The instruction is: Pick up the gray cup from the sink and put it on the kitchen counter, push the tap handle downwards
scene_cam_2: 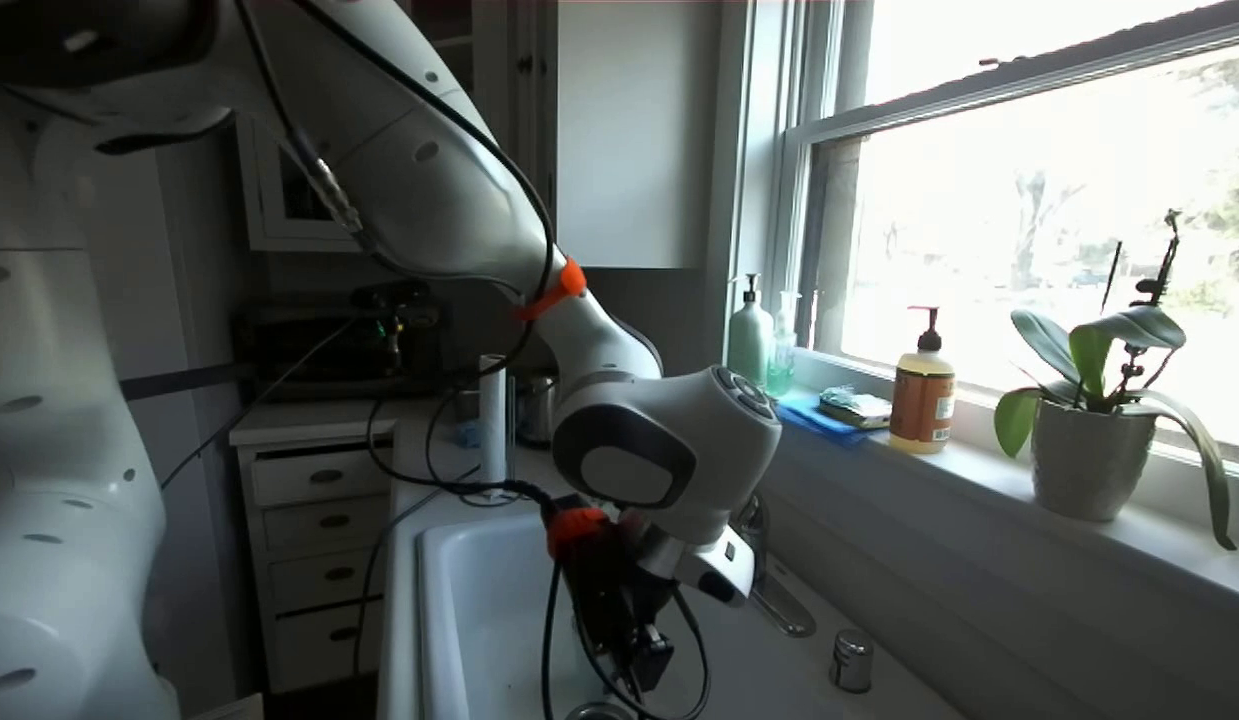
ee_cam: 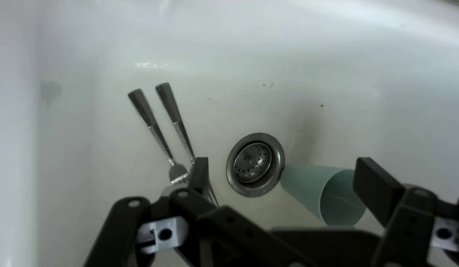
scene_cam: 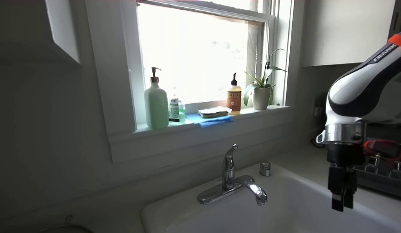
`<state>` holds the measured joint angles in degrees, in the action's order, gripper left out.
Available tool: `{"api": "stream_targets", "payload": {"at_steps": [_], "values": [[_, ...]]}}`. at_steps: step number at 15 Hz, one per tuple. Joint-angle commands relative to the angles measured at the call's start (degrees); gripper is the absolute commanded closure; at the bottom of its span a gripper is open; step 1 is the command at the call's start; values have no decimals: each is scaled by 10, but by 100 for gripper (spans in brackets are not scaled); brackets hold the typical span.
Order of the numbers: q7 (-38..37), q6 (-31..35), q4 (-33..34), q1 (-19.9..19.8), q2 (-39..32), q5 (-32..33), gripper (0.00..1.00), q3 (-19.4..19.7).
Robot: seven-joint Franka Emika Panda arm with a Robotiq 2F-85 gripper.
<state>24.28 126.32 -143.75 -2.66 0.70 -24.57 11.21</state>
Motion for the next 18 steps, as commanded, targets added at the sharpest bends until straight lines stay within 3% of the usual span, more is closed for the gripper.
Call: {"api": "stream_targets", "payload": {"at_steps": [1,11,18], "values": [[71,19,52,-8,-100,-79,0,-35],[187,40,157,-63,-272,-224,0,-125],[224,65,207,-64,-336,-282,0,-156]]}}
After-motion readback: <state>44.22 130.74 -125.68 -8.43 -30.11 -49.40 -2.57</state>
